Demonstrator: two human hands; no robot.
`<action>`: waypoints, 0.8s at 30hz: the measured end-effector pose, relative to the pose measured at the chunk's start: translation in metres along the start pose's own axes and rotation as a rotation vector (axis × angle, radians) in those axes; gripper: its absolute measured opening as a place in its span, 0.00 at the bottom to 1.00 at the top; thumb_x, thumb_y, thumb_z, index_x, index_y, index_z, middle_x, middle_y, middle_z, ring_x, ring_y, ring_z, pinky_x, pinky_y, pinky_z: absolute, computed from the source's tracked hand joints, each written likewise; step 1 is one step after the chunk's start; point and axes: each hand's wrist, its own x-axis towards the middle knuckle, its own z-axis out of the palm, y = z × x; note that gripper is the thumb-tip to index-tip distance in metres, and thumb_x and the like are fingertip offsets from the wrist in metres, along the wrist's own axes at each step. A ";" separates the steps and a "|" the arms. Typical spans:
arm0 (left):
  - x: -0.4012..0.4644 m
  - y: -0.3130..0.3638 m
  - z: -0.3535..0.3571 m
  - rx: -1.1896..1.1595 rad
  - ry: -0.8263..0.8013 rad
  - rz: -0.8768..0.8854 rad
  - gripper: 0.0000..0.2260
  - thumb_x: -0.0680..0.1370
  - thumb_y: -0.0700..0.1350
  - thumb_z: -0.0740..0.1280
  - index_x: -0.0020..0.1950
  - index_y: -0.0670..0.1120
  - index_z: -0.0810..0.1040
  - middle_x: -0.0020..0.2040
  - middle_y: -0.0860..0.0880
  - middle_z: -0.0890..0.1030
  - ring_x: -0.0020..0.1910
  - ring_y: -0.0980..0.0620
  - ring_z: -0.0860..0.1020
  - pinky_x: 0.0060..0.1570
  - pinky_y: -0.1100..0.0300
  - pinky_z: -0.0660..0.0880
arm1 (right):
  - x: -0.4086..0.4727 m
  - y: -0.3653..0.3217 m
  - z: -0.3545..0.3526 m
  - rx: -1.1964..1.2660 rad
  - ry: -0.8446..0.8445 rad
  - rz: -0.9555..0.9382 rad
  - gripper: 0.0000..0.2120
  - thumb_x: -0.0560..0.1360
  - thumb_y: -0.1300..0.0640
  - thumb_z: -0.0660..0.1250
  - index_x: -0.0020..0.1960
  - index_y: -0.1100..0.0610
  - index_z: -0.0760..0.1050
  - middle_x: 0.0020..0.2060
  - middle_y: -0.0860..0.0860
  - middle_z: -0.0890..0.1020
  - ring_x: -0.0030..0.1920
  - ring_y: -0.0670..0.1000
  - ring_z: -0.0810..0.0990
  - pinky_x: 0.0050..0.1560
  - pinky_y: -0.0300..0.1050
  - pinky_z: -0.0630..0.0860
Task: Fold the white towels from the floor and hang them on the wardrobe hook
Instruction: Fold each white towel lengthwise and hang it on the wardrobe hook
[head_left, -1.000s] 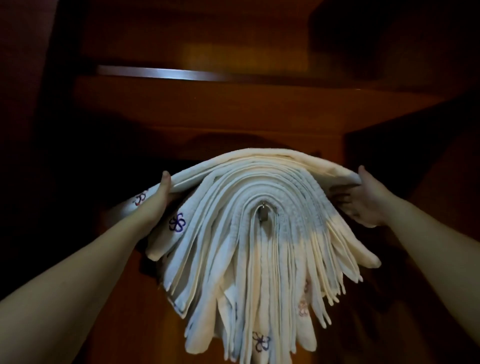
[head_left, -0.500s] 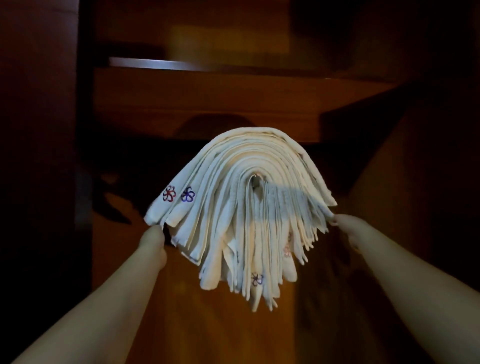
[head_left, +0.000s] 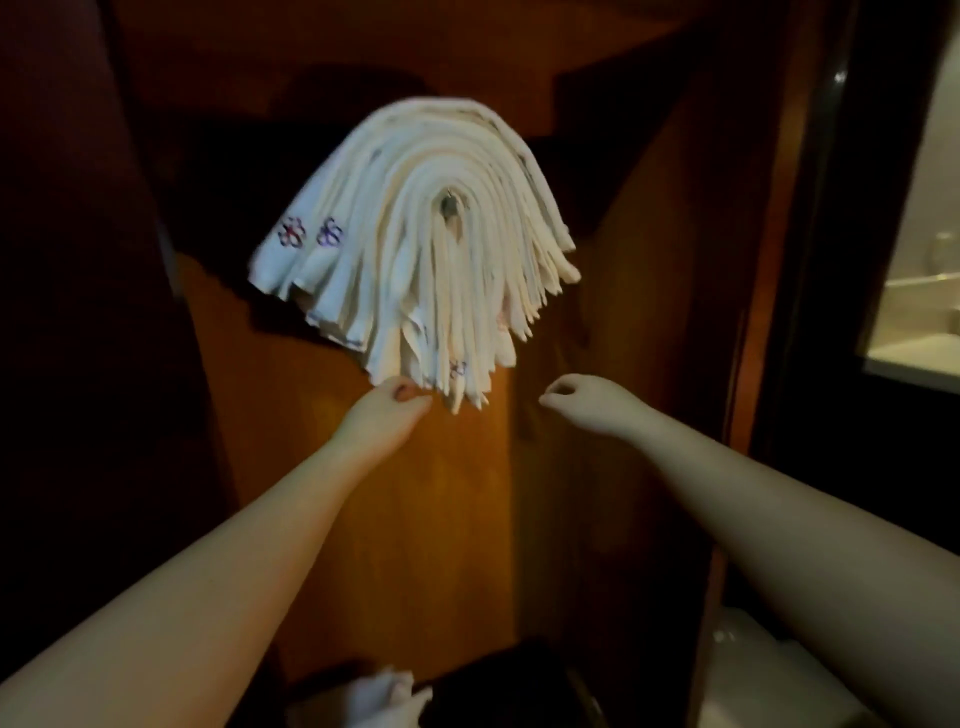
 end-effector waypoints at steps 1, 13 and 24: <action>-0.009 -0.002 0.010 0.048 -0.066 0.021 0.22 0.80 0.54 0.66 0.75 0.55 0.69 0.71 0.52 0.74 0.65 0.51 0.75 0.52 0.57 0.70 | -0.017 0.008 0.005 -0.010 -0.019 0.007 0.18 0.82 0.45 0.62 0.67 0.53 0.77 0.64 0.51 0.79 0.57 0.49 0.77 0.53 0.43 0.71; -0.088 -0.029 0.220 0.293 -0.636 0.143 0.24 0.82 0.54 0.64 0.78 0.52 0.65 0.71 0.50 0.74 0.61 0.54 0.77 0.53 0.60 0.72 | -0.176 0.202 0.064 -0.021 -0.119 0.360 0.23 0.81 0.43 0.62 0.73 0.50 0.73 0.70 0.49 0.76 0.70 0.52 0.74 0.68 0.48 0.69; -0.147 0.018 0.526 0.438 -1.012 0.324 0.22 0.82 0.51 0.63 0.75 0.46 0.69 0.74 0.44 0.72 0.69 0.44 0.73 0.60 0.57 0.69 | -0.293 0.452 0.070 -0.028 -0.176 0.809 0.21 0.82 0.50 0.62 0.73 0.54 0.73 0.71 0.54 0.75 0.70 0.56 0.74 0.67 0.48 0.69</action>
